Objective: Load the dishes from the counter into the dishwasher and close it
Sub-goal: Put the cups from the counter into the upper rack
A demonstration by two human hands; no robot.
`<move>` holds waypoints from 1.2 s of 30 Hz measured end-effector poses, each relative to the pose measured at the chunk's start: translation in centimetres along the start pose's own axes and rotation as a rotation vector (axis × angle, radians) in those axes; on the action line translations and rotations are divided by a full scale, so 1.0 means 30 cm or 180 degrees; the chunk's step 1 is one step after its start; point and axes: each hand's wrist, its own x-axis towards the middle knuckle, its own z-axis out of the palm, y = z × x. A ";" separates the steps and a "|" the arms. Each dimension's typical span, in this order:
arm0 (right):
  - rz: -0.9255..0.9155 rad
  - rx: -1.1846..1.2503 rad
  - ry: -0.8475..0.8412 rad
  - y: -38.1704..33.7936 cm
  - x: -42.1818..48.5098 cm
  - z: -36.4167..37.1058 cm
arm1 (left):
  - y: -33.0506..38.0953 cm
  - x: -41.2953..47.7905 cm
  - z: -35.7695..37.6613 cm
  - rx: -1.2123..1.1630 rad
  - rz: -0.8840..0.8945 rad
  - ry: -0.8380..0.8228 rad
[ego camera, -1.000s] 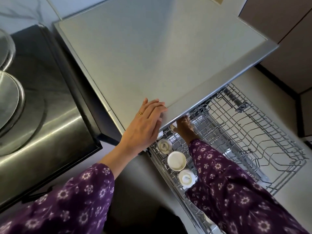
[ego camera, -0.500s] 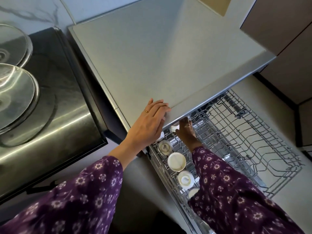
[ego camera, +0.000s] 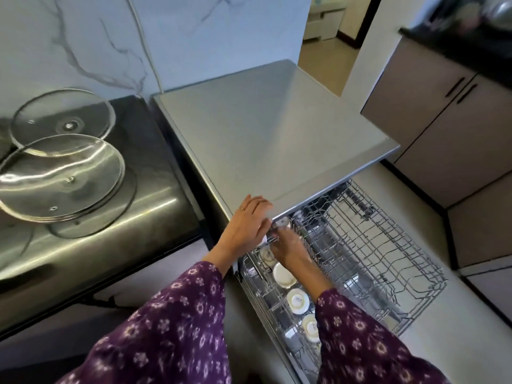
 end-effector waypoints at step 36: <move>-0.3510 0.0113 -0.1120 -2.265 -0.484 0.629 | -1.024 -1.935 -1.819 0.1200 -0.4224 0.1860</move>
